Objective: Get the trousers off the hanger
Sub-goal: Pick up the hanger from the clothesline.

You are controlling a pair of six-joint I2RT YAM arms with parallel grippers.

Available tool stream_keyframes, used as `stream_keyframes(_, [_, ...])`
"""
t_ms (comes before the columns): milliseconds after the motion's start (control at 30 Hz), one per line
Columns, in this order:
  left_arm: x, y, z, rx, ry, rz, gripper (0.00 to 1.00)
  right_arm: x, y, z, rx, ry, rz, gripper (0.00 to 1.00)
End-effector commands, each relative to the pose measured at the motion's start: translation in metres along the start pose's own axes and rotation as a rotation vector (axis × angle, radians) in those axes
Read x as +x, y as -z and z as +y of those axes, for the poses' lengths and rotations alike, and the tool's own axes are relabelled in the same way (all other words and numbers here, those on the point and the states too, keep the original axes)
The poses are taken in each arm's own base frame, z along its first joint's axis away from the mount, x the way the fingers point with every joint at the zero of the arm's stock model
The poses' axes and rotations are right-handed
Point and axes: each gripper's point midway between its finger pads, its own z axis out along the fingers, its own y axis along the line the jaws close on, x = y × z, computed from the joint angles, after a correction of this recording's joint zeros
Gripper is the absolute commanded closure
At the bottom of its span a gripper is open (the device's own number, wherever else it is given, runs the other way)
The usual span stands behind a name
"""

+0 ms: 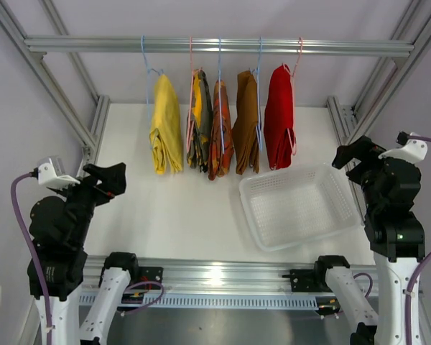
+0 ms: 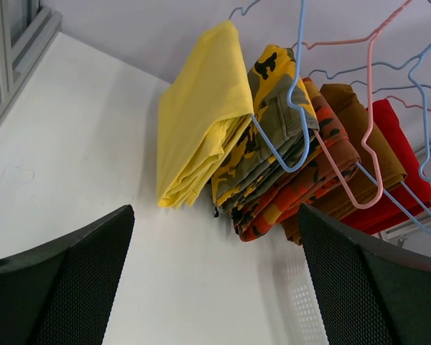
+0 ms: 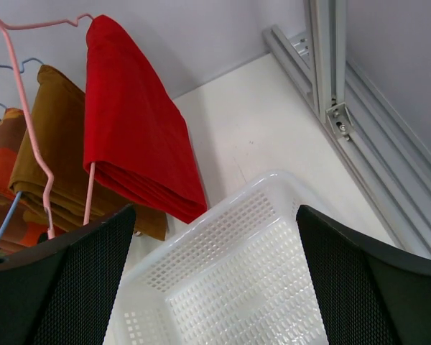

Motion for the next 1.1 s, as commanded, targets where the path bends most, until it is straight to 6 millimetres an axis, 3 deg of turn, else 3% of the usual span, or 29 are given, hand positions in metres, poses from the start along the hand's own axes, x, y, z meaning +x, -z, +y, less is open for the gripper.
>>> stream_keyframes(0, [0.006,0.010,0.002,-0.008,-0.076,0.072,0.01,0.013,0.016,-0.007,0.023,0.047,0.098,0.01])
stream_keyframes(33, [0.010,0.013,-0.002,0.033,-0.081,0.066,0.00,0.023,0.017,-0.001,-0.033,0.077,0.134,0.01])
stream_keyframes(133, [0.002,0.028,-0.020,0.151,-0.095,-0.010,0.00,0.026,0.026,-0.001,-0.051,0.073,0.125,0.01])
stream_keyframes(267, [0.000,0.034,-0.021,0.170,-0.109,-0.038,0.00,0.022,0.038,-0.001,-0.070,0.084,0.104,0.01])
stream_keyframes(500, [0.021,0.014,-0.001,0.113,-0.114,-0.021,0.01,0.037,0.036,0.000,-0.099,0.088,0.135,0.01])
stream_keyframes(633, [0.045,0.006,0.000,0.172,-0.128,0.001,0.01,0.048,0.038,0.016,-0.195,0.034,0.153,0.01])
stream_keyframes(667, [0.042,0.008,-0.003,0.196,-0.131,-0.030,0.01,0.052,0.038,0.020,-0.222,0.028,0.162,0.01])
stream_keyframes(733, [0.051,0.001,0.011,0.146,-0.119,-0.041,0.01,0.065,0.034,0.030,-0.286,0.008,0.194,0.00])
stream_keyframes(800, [0.045,0.002,0.028,0.058,-0.062,-0.102,0.00,0.071,0.032,0.037,-0.332,0.007,0.206,0.00])
stream_keyframes(900, [0.040,0.006,0.021,0.104,-0.090,-0.136,0.01,0.084,0.027,0.035,-0.330,-0.010,0.236,0.00])
stream_keyframes(1033, [0.030,-0.003,0.031,-0.005,-0.044,-0.110,0.01,0.102,0.019,0.026,-0.294,-0.021,0.271,0.01])
stream_keyframes(1067, [0.027,-0.004,0.029,-0.009,-0.067,-0.106,0.07,0.106,0.016,0.024,-0.284,-0.024,0.287,0.01])
